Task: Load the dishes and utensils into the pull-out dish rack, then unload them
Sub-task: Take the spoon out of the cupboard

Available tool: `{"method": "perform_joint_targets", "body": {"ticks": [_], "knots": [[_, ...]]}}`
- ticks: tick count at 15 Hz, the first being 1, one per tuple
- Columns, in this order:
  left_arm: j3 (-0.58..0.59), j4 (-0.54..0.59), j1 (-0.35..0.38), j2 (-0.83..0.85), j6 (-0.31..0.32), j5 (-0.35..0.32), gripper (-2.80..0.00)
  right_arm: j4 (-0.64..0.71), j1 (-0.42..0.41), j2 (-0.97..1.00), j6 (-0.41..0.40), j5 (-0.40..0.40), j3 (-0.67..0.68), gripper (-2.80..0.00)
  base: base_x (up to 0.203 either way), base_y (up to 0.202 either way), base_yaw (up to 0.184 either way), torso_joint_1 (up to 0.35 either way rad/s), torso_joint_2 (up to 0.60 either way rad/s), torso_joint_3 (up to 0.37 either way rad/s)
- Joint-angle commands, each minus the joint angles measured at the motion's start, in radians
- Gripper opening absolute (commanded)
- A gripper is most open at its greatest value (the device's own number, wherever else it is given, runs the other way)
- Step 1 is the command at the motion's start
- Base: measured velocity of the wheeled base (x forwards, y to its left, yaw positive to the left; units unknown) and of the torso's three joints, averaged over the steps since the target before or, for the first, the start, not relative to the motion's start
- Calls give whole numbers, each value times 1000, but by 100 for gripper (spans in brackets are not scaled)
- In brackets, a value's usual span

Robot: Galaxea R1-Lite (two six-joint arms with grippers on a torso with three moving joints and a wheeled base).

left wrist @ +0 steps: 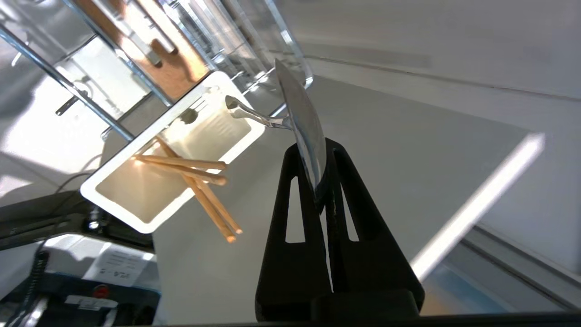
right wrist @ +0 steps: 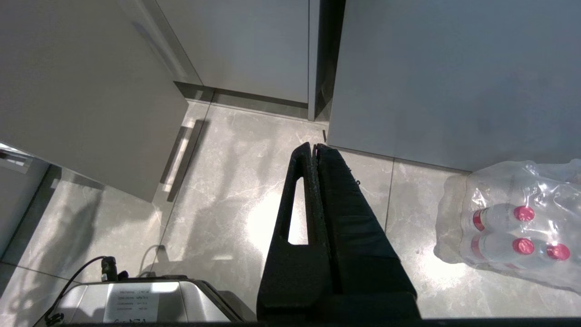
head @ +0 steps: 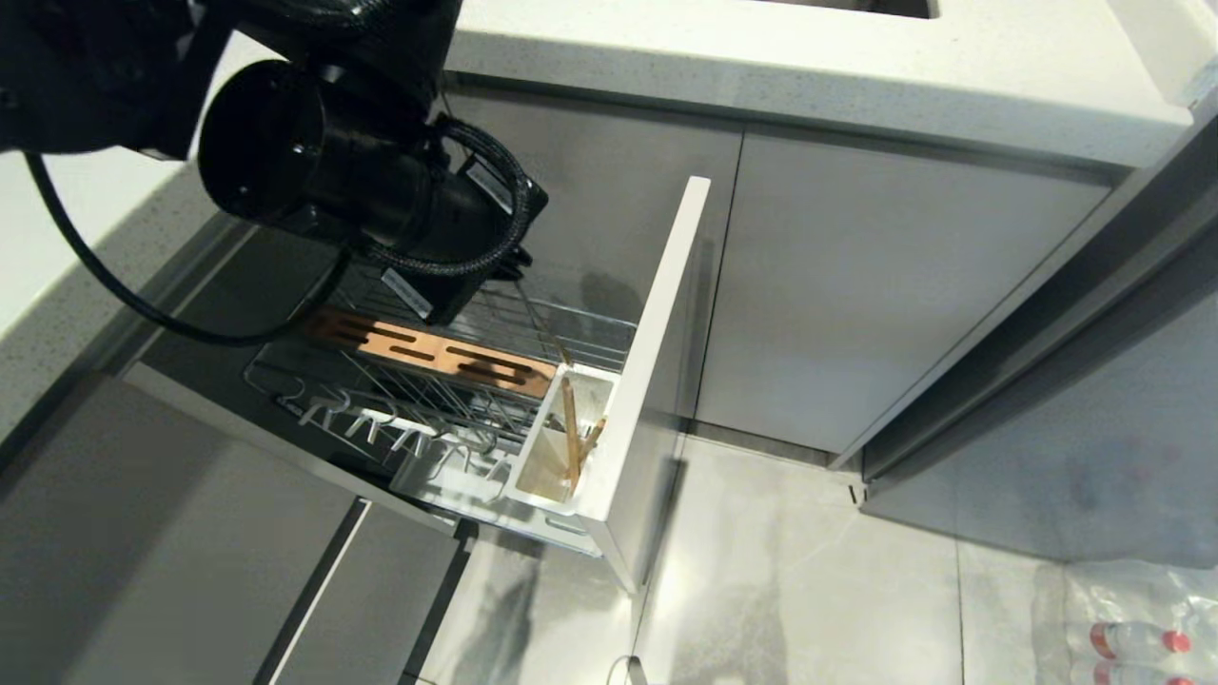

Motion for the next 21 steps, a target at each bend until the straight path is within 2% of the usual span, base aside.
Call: {"method": "perform_joint_targets", "body": {"ticks": [1,6,9,12,14,17,20,21], "knots": [[0,3,-9,-55,-6,3,-280,0,0,1,0,0,2,-280,0,0,0,0,0,0],[0,1,-40,-188,39,9,-280,0,0,1,0,0,2,-280,0,0,0,0,0,0],[0,-3,-66,-275,91,49,-280,0,0,1,0,0,2,-280,0,0,0,0,0,0],[1,-34,-71,-399,173,73,-280,0,0,1,0,0,2,-280,0,0,0,0,0,0],[1,-71,-67,-480,251,77,-280,0,0,1,0,0,2,-280,0,0,0,0,0,0],[3,-112,2,-575,368,77,-280,0,0,1,0,0,2,-280,0,0,0,0,0,0],[4,-118,125,-636,443,69,-280,0,0,1,0,0,2,-280,0,0,0,0,0,0],[5,-126,185,-661,498,65,-280,0,0,1,0,0,2,-280,0,0,0,0,0,0]]}}
